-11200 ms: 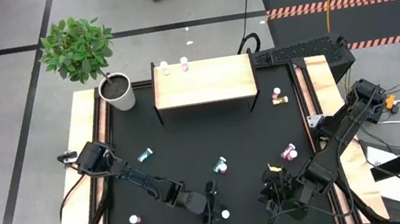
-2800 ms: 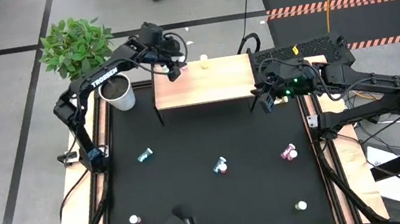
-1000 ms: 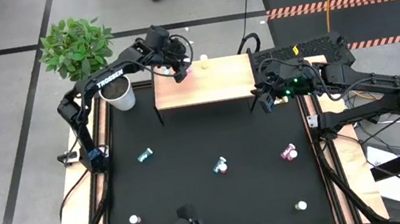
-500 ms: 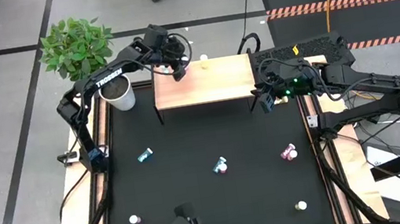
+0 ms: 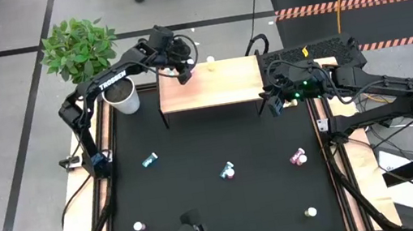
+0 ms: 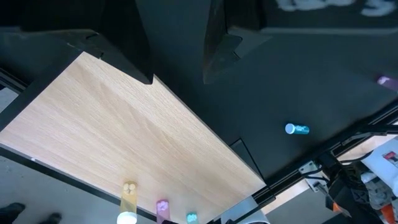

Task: Pick and place medicine bottles onto shelf by color
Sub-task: Put the bottom left yellow pill bottle on the shelf, then put the right pink pill bottle on the shelf aligned with the other pink bottle

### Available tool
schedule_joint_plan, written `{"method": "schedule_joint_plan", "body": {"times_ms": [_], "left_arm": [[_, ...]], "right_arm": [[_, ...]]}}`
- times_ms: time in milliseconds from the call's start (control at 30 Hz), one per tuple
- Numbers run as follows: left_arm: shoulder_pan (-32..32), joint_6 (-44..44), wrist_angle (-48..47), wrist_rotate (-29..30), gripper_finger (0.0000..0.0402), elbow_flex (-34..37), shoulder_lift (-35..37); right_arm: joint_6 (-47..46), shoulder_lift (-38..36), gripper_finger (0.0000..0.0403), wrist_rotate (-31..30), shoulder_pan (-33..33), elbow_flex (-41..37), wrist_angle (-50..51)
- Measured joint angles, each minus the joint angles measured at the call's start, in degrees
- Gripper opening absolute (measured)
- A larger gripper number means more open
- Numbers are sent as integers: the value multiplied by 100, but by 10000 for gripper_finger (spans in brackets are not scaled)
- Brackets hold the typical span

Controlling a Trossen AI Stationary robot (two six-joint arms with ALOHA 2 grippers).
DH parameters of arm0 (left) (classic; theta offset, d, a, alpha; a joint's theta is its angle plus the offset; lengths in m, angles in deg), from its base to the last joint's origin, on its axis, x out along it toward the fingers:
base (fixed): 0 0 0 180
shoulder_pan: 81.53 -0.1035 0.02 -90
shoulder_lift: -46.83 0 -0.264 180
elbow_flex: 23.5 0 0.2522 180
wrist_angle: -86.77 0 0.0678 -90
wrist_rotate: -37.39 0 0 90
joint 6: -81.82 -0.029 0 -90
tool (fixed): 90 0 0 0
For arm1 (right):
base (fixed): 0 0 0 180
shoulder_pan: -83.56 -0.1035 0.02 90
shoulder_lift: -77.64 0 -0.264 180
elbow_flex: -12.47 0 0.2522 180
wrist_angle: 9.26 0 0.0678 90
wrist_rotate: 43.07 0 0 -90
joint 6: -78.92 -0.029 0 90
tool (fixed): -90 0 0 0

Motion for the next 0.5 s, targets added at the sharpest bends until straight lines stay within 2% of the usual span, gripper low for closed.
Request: {"method": "schedule_joint_plan", "body": {"times_ms": [233,500], "left_arm": [[-2,231,95,12,214,2,53],[53,439,52,44,281,2,424]], "right_arm": [[1,1,137,6,-1,0,-2],[39,1,137,150,58,0,-22]]}}
